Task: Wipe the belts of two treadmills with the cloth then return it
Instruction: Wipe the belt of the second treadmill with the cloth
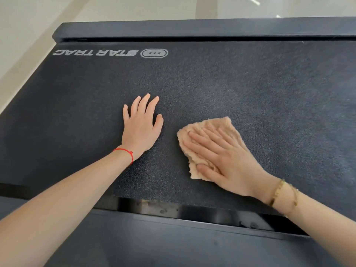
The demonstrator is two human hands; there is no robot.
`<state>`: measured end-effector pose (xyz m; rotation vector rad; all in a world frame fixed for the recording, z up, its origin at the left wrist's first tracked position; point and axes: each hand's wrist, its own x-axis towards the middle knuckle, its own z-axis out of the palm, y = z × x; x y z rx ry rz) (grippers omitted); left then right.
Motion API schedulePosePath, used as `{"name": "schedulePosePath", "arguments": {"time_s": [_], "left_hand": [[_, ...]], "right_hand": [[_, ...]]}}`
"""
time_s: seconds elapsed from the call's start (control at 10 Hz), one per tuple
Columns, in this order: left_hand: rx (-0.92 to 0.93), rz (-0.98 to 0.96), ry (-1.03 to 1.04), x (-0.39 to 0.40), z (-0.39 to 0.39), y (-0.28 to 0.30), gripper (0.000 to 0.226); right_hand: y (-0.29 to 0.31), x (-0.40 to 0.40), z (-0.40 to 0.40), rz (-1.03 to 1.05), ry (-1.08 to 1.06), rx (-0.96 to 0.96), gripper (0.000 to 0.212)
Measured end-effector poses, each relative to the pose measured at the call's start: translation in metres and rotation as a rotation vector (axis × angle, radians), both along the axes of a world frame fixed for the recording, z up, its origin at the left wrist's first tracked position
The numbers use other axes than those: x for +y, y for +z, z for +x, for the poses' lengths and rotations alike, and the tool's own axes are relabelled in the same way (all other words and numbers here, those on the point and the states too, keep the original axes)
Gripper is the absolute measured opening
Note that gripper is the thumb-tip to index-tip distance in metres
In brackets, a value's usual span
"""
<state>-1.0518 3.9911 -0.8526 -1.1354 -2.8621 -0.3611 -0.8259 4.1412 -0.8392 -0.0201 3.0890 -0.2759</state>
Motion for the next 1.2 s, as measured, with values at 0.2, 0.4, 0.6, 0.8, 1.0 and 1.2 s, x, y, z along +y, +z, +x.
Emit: {"name": "schedulePosePath", "arguments": {"time_s": [0.2,0.4,0.6,0.8,1.0,1.2], "left_hand": [[0.004,0.007,-0.004,0.000,-0.003,-0.001,0.052],[-0.047,0.017,-0.011,-0.004,-0.003,0.001,0.052],[-0.081,-0.064,-0.001,-0.052,-0.003,0.008,0.053],[-0.077,-0.166,-0.017,-0.102,-0.028,0.019,0.053],[-0.062,-0.169,-0.016,-0.138,-0.074,0.015,0.053],[-0.048,-0.159,-0.076,-0.170,-0.123,0.010,0.053]], "right_hand": [[0.000,0.089,-0.079,-0.032,-0.342,0.018,0.057],[-0.001,0.054,-0.136,-0.067,-0.345,0.027,0.058],[-0.004,-0.040,-0.067,-0.045,0.104,0.050,0.058],[-0.005,-0.021,-0.093,-0.030,0.068,0.027,0.058],[0.000,-0.018,-0.199,-0.064,-0.263,0.019,0.057],[-0.003,-0.105,-0.197,-0.035,-0.090,0.045,0.057]]}}
